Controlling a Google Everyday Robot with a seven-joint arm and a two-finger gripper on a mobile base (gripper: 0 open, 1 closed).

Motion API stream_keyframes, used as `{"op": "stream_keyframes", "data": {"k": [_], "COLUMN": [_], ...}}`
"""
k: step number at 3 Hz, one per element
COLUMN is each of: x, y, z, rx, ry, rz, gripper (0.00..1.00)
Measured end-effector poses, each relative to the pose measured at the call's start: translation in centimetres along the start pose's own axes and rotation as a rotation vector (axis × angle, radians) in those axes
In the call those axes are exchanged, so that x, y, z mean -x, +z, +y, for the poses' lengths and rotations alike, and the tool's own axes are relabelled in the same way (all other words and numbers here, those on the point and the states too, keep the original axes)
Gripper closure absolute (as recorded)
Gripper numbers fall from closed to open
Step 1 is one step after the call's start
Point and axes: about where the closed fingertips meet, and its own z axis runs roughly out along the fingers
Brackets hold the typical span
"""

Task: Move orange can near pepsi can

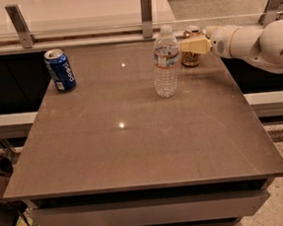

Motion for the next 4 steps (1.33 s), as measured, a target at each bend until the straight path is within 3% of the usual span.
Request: {"op": "stream_keyframes", "data": {"k": [3,4], "x": [-0.10,-0.13], "y": [0.71,0.91], "z": [0.61,0.79], "rx": [0.013,0.017], "ry": [0.001,0.002], "rz": [0.001,0.001], "gripper": [0.88,1.00]}}
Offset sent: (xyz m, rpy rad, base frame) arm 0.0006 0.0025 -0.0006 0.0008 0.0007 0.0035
